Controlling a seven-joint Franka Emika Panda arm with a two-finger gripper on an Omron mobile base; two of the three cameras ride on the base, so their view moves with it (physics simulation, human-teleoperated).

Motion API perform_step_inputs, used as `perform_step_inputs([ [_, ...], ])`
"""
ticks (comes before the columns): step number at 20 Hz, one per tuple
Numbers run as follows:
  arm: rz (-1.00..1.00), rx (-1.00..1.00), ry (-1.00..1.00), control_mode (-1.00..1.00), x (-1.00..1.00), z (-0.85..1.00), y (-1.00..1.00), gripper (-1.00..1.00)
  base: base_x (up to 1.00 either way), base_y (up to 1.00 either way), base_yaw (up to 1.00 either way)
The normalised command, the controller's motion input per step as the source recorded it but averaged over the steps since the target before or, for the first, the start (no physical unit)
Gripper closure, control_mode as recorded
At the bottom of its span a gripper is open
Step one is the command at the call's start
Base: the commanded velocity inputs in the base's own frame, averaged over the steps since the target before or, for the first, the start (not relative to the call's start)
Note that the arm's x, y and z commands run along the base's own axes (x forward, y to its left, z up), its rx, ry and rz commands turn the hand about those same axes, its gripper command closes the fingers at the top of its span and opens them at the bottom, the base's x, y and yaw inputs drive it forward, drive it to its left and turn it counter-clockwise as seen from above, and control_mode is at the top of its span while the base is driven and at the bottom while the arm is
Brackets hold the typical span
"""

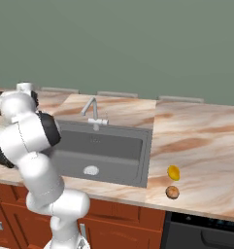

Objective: There is a mixed pile of frozen fruits and vegetables on the counter. Locate all the frozen vegetables and place the items in a bowl on the counter. Take all the frozen fruits and defrost them in a running sink.

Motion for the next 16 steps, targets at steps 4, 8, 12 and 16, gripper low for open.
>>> perform_step_inputs([
  [4,0.00,-0.17,0.00,-1.00,0.27,0.17,0.98,1.00,0.00,0.00,0.00],
  [8,0.00,0.00,0.00,-1.00,0.44,0.00,0.99,1.00,0.00,0.00,0.00],
  [12,0.00,0.00,0.02,-1.00,0.53,-0.10,1.00,1.00,0.00,0.00,0.00],
  [16,0.00,-0.05,0.03,-1.00,0.25,0.01,1.00,1.00,0.00,0.00,0.00],
])
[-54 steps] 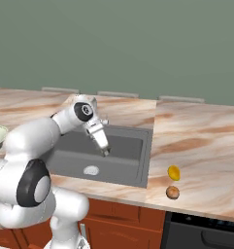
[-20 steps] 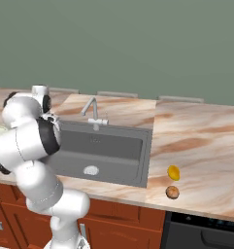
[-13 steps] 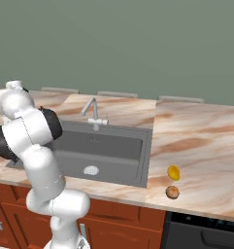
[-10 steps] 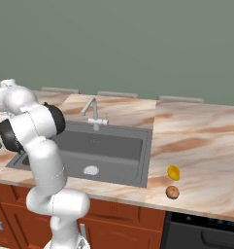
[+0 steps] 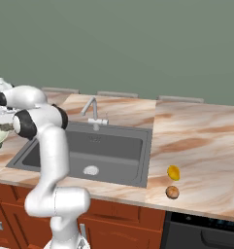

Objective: There is a mixed pile of frozen fruits and vegetables on the counter. Locate all the frozen vegetables and place the items in a bowl on the counter. Take all the frozen fruits and defrost them in a running sink.

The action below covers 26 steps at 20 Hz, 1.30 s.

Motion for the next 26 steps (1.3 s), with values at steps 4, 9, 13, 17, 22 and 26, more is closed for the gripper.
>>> perform_step_inputs([
  [4,0.00,-0.05,0.00,-1.00,0.01,0.00,1.00,1.00,0.00,0.00,0.00],
  [9,-0.01,-0.02,0.05,-1.00,0.04,-0.11,0.93,1.00,0.00,0.00,0.00],
  [13,0.00,0.00,-0.11,-1.00,0.10,-0.52,0.53,1.00,0.00,0.00,0.00],
  [17,-0.01,0.00,-0.09,-1.00,0.00,-0.82,0.19,1.00,0.00,0.00,0.00],
  [22,0.00,0.00,-0.14,-1.00,0.01,-0.40,0.39,1.00,0.00,0.00,0.00],
  [26,0.00,0.00,0.00,-1.00,0.07,-0.01,0.23,-1.00,0.00,0.00,0.00],
])
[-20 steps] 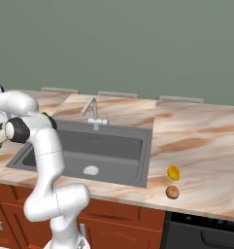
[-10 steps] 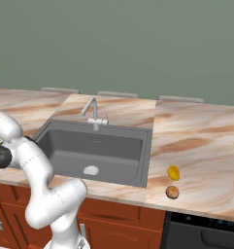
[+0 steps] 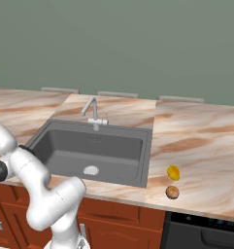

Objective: There is a mixed pile of frozen fruits and vegetables on the counter. Locate all the frozen vegetables and place the items in a bowl on the counter. Take all the frozen fruits and defrost them in a running sink.

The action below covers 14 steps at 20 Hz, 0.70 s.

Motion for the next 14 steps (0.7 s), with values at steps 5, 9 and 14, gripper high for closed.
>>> perform_step_inputs([
  [5,0.00,-0.03,0.00,-1.00,-0.07,0.08,-0.30,-1.00,0.00,0.00,0.00],
  [9,0.00,-0.11,-0.04,-1.00,-0.46,0.90,-0.90,-1.00,0.00,0.00,0.00],
  [14,-0.20,-0.03,-0.02,-1.00,-0.62,0.94,-1.00,-1.00,0.00,0.00,0.00],
])
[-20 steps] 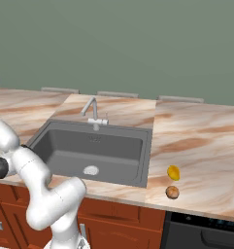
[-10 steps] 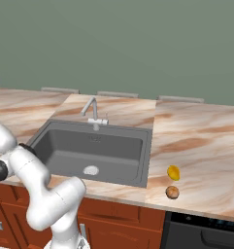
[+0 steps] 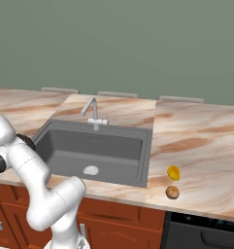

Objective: There is a mixed pile of frozen fruits and vegetables on the counter. Locate all the frozen vegetables and place the items in a bowl on the counter. Take all the frozen fruits and defrost them in a running sink.

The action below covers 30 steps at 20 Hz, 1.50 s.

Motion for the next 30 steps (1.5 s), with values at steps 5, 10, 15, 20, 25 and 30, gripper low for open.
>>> perform_step_inputs([
  [5,-0.45,-0.01,0.00,-1.00,-0.29,0.52,-1.00,-1.00,0.00,0.00,0.00],
  [10,-0.62,0.00,0.11,-1.00,-0.14,0.00,-0.88,-1.00,0.00,0.00,0.00],
  [15,-0.69,-0.05,0.05,-1.00,-0.06,-0.01,-0.62,-1.00,0.00,0.00,0.00],
  [20,-0.53,-0.02,0.00,-1.00,-0.89,0.03,-0.18,-1.00,0.00,0.00,0.00],
  [25,-0.11,-0.20,-0.23,-1.00,-1.00,0.64,-0.10,-1.00,0.00,0.00,0.00],
  [30,-0.03,-0.20,-0.25,-1.00,-0.63,0.40,-0.76,-1.00,0.00,0.00,0.00],
])
